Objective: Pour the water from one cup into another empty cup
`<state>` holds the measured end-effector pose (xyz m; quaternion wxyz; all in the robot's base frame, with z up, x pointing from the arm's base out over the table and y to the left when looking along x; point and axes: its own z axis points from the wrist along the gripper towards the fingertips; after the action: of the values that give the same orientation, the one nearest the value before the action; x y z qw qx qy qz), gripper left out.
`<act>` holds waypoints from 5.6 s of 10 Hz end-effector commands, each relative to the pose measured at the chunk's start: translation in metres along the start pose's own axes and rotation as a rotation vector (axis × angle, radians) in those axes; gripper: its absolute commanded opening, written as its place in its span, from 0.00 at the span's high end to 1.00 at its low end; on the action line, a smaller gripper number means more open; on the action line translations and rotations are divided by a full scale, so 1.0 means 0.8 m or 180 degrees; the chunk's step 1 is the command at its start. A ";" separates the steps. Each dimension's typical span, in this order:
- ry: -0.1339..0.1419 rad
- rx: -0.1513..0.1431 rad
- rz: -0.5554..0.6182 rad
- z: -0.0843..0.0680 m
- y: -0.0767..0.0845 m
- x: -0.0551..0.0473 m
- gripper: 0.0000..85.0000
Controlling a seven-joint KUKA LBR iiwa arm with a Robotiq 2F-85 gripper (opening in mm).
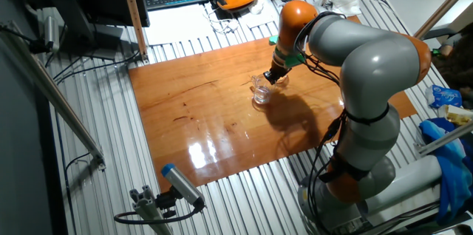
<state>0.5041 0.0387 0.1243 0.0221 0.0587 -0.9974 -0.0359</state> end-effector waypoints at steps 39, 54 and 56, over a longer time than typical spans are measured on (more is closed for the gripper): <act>0.0171 0.0142 0.0158 -0.197 -0.041 -0.051 1.00; 0.0187 -0.0156 0.0510 -0.197 -0.041 -0.051 1.00; 0.0151 -0.0138 0.0615 -0.197 -0.041 -0.051 1.00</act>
<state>0.5563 0.0002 0.2777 0.0504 -0.0393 -0.9965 -0.0537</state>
